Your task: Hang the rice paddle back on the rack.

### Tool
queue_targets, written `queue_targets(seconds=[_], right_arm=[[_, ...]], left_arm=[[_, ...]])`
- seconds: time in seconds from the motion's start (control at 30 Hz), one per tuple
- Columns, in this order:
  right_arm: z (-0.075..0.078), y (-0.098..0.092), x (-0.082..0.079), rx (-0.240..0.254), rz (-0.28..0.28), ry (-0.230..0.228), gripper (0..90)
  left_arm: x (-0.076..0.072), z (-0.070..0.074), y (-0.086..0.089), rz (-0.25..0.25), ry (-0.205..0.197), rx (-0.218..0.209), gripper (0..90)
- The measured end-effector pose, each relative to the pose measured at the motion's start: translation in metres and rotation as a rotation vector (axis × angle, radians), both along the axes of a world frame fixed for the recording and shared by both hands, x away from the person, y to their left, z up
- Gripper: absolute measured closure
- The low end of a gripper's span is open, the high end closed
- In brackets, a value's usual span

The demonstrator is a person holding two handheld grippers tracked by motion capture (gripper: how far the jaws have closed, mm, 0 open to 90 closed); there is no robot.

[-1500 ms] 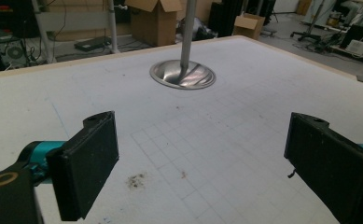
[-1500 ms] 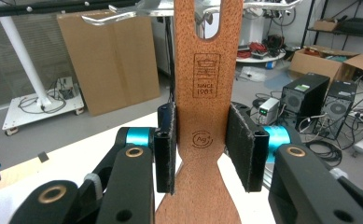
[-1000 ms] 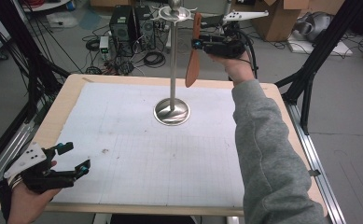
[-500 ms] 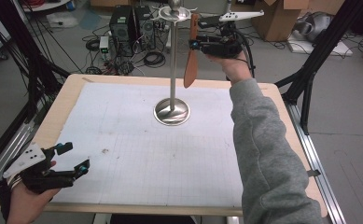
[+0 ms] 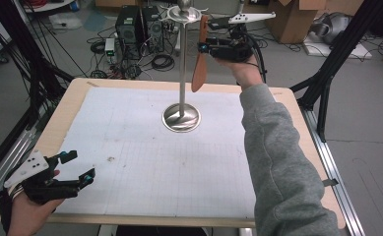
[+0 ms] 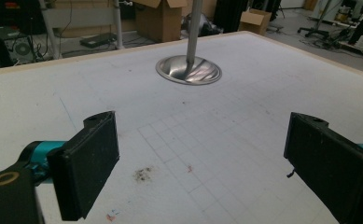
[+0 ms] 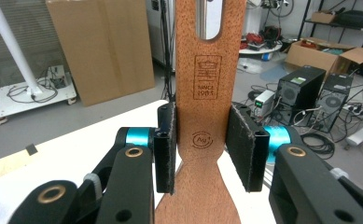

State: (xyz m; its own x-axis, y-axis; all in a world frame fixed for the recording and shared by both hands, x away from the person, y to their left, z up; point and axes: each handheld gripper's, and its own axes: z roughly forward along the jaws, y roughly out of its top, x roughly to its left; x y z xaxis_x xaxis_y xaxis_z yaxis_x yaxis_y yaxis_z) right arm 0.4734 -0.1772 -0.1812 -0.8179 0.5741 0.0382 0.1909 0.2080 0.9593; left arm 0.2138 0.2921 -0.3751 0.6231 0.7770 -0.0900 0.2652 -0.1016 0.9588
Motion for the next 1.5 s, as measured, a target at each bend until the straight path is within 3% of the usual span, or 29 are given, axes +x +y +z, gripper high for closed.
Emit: queue_targets(seconds=[0.17,0.3,0.53,0.87,1.13,1.23,1.3,1.5], right_arm=[[-0.001,0.001,-0.003,0.001,-0.015,-0.012,53.7],[-0.003,0.002,-0.006,0.006,-0.026,0.005,44.5],[-0.01,-0.009,-0.012,0.001,-0.053,0.016,30.1],[-0.025,-0.021,-0.028,-0.013,-0.019,0.031,14.5],[-0.035,-0.029,-0.04,-0.001,0.005,0.03,12.0],[-0.039,-0.032,-0.045,-0.01,0.019,0.039,11.8],[-0.041,-0.035,-0.049,-0.007,0.023,0.041,11.6],[-0.053,-0.049,-0.061,0.005,0.024,0.05,11.4]], left_arm=[[0.001,0.0,-0.002,-0.013,0.01,0.0,10.5],[0.003,0.0,-0.003,-0.018,0.01,0.001,10.5],[0.007,0.001,-0.006,-0.026,-0.01,-0.011,10.1],[0.014,0.005,-0.005,-0.016,-0.026,-0.033,10.1],[0.019,0.009,-0.006,-0.023,-0.033,-0.048,10.0],[0.023,0.01,-0.008,-0.044,-0.036,-0.059,10.0],[0.025,0.013,-0.011,-0.083,-0.04,-0.091,10.0],[0.03,0.016,-0.017,-0.094,-0.052,-0.098,10.0]])
